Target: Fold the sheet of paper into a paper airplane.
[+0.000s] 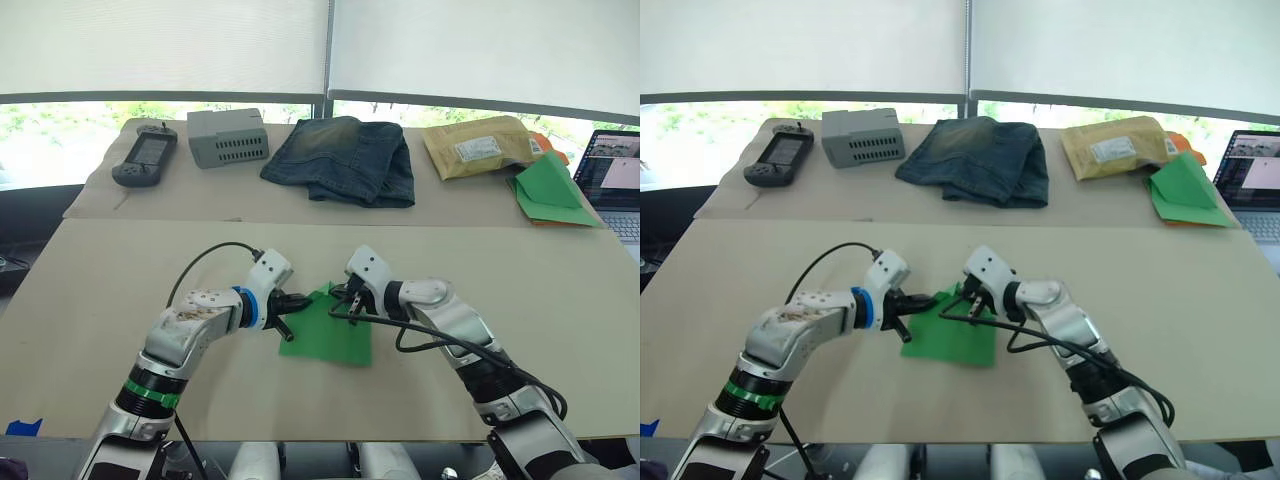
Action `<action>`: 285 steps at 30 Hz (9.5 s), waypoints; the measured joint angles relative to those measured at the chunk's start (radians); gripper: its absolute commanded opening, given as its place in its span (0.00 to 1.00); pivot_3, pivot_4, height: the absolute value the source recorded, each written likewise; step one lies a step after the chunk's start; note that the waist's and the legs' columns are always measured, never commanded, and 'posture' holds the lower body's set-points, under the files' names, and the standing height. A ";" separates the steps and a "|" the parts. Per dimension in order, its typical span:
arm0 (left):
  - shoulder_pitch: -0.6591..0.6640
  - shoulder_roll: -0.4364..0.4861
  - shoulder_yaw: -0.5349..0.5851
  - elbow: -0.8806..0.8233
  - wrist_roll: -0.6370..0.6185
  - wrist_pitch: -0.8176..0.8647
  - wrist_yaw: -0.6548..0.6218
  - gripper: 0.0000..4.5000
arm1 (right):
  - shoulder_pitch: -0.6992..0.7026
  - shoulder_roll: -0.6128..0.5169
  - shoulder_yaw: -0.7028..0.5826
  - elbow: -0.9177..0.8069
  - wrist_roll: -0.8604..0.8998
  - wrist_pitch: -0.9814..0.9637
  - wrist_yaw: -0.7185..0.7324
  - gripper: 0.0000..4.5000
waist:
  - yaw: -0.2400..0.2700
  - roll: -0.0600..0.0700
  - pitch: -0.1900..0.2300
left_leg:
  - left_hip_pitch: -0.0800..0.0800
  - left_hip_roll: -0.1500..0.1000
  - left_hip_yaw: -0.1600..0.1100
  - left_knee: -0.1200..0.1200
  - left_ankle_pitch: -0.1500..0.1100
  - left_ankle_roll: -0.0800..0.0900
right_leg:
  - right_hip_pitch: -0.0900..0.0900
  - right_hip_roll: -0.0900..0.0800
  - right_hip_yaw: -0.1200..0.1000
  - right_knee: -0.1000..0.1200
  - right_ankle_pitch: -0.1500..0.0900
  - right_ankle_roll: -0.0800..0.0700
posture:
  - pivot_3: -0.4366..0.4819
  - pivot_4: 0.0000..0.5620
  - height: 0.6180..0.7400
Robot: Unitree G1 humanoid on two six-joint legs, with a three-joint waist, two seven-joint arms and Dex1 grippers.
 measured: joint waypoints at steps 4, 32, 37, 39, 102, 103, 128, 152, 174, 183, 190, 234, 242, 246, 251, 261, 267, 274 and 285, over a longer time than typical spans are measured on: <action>0.004 -0.001 -0.014 0.001 0.014 -0.027 -0.006 0.18 | -0.002 -0.050 -0.040 -0.071 0.007 0.053 0.006 0.00 | 0.003 0.000 0.000 | -0.001 0.000 0.000 0.000 0.000 0.000 | 0.000 0.000 0.000 -0.001 0.000 0.000 | 0.48 0.27 1.00; -0.006 -0.016 -0.044 0.023 0.022 -0.086 -0.032 1.00 | -0.112 0.035 0.061 0.122 -0.018 -0.038 0.071 0.00 | -0.001 0.000 0.000 | 0.003 0.000 0.000 0.001 0.001 0.001 | 0.002 0.000 0.000 0.001 0.000 0.001 | 0.48 0.27 1.00; -0.005 -0.016 -0.042 0.023 0.022 -0.085 -0.031 1.00 | -0.097 0.036 0.078 0.122 -0.039 -0.061 0.072 0.00 | -0.002 0.001 0.000 | 0.003 0.000 0.000 0.001 0.001 0.001 | 0.002 0.000 0.000 0.001 0.000 0.002 | 0.48 0.27 1.00; -0.005 -0.016 -0.040 0.023 0.022 -0.084 -0.031 1.00 | -0.095 0.036 0.081 0.123 -0.046 -0.070 0.072 0.00 | -0.003 0.001 0.000 | 0.003 0.000 0.000 0.001 0.001 0.001 | 0.002 0.001 0.000 0.002 -0.001 0.002 | 0.48 0.27 1.00; 0.075 -0.004 0.027 0.064 0.063 -0.209 -0.033 0.00 | -0.113 0.105 0.092 0.182 -0.122 -0.130 0.044 0.00 | -0.006 0.001 0.000 | 0.008 0.001 0.001 -0.003 0.001 0.001 | 0.003 0.001 0.000 0.002 -0.001 -0.001 | 0.48 0.27 1.00; 0.075 -0.004 0.027 0.064 0.063 -0.208 -0.033 0.00 | -0.113 0.106 0.092 0.182 -0.123 -0.130 0.044 0.00 | -0.006 0.001 0.000 | 0.008 0.002 0.001 -0.003 0.001 0.001 | 0.003 0.001 0.000 0.002 -0.001 -0.001 | 0.48 0.27 1.00; 0.082 -0.007 0.017 0.051 0.064 -0.214 -0.046 0.00 | -0.102 0.082 0.026 0.179 -0.115 -0.111 -0.043 0.00 | 0.004 0.001 -0.001 | 0.005 0.000 0.000 -0.003 0.001 0.001 | 0.003 -0.001 -0.001 0.001 -0.001 -0.003 | 0.48 0.27 1.00; 0.055 -0.078 0.073 0.094 0.042 -0.183 0.006 0.00 | -0.065 0.076 0.047 0.185 -0.129 -0.231 0.023 0.00 | -0.001 0.001 0.000 | 0.004 0.000 0.000 -0.003 0.001 0.001 | 0.002 0.000 -0.001 0.001 0.000 -0.003 | 0.48 0.27 1.00; 0.236 0.019 0.155 -0.085 -0.013 -0.145 0.011 0.00 | -0.035 0.063 0.048 0.151 -0.128 -0.230 0.026 0.00 | -0.003 0.001 -0.001 | 0.008 0.001 0.000 -0.007 0.001 0.001 | 0.003 0.000 -0.001 0.001 -0.002 -0.005 | 0.48 0.27 1.00; 0.124 -0.068 0.162 -0.051 -0.054 -0.176 0.010 0.00 | -0.027 0.060 0.046 0.132 -0.127 -0.221 0.032 0.00 | -0.003 0.001 -0.001 | 0.007 0.001 0.000 -0.007 0.001 0.001 | 0.003 0.000 -0.001 0.001 -0.002 -0.005 | 0.48 0.27 1.00; 0.095 -0.063 0.056 0.072 0.022 -0.218 -0.004 0.00 | -0.009 0.048 0.039 0.092 -0.127 -0.187 0.022 0.00 | 0.000 0.001 -0.001 | 0.005 0.000 0.000 -0.007 0.001 0.001 | 0.002 0.000 -0.001 0.001 -0.002 -0.005 | 0.48 0.27 1.00; 0.040 -0.119 -0.010 0.173 0.101 -0.340 -0.061 0.00 | 0.255 0.182 -0.707 -0.306 0.549 0.888 -0.177 0.57 | 0.022 0.002 -0.001 | 0.003 0.000 -0.001 -0.007 0.001 0.001 | 0.002 0.000 -0.002 -0.001 -0.007 0.003 | 0.48 0.27 1.00; 0.043 -0.119 -0.009 0.170 0.100 -0.340 -0.054 0.00 | 0.232 0.223 -0.742 -0.294 0.643 0.915 -0.185 0.52 | 0.022 0.002 -0.001 | 0.002 0.000 -0.001 -0.007 0.001 0.001 | 0.002 0.000 -0.002 -0.001 -0.007 0.003 | 0.48 0.27 1.00; 0.045 -0.120 -0.009 0.167 0.100 -0.340 -0.051 0.00 | 0.232 0.225 -0.744 -0.294 0.683 0.924 -0.195 0.25 | 0.022 0.002 -0.001 | 0.002 0.000 -0.001 -0.007 0.001 0.001 | 0.001 0.000 -0.002 -0.001 -0.007 0.003 | 0.48 0.27 1.00; 0.045 -0.120 -0.009 0.167 0.101 -0.340 -0.047 0.00 | 0.232 0.229 -0.738 -0.294 0.713 0.924 -0.215 0.01 | 0.021 0.002 -0.001 | 0.003 0.000 -0.001 -0.007 0.001 0.001 | 0.001 0.000 -0.002 -0.001 -0.007 0.003 | 0.48 0.27 1.00; 0.045 -0.119 -0.009 0.167 0.101 -0.341 -0.047 0.00 | 0.232 0.231 -0.728 -0.294 0.753 0.922 -0.239 0.01 | 0.021 0.002 -0.001 | 0.002 0.000 -0.001 -0.007 0.001 0.001 | 0.001 0.000 -0.002 -0.001 -0.007 0.003 | 0.48 0.27 1.00; 0.045 -0.120 -0.010 0.167 0.102 -0.342 -0.047 0.00 | 0.232 0.225 -0.713 -0.294 0.781 0.917 -0.243 0.01 | 0.021 0.002 -0.001 | 0.002 0.000 -0.001 -0.007 0.001 0.001 | 0.001 0.000 -0.002 -0.001 -0.007 0.003 | 0.48 0.27 1.00; 0.045 -0.128 -0.012 0.167 0.105 -0.342 -0.040 0.00 | 0.199 0.233 -0.697 -0.285 0.788 0.914 -0.270 0.01 | 0.023 0.002 -0.001 | 0.002 0.000 -0.001 -0.007 0.001 0.001 | 0.002 0.000 -0.002 -0.001 -0.007 0.003 | 0.48 0.27 1.00; 0.045 -0.135 -0.012 0.168 0.109 -0.342 -0.032 0.00 | 0.170 0.198 -0.614 -0.202 0.782 0.852 -0.281 0.01 | 0.021 0.002 -0.001 | 0.003 0.000 -0.001 -0.007 0.001 0.001 | 0.002 0.000 -0.002 -0.001 -0.007 0.003 | 0.48 0.27 1.00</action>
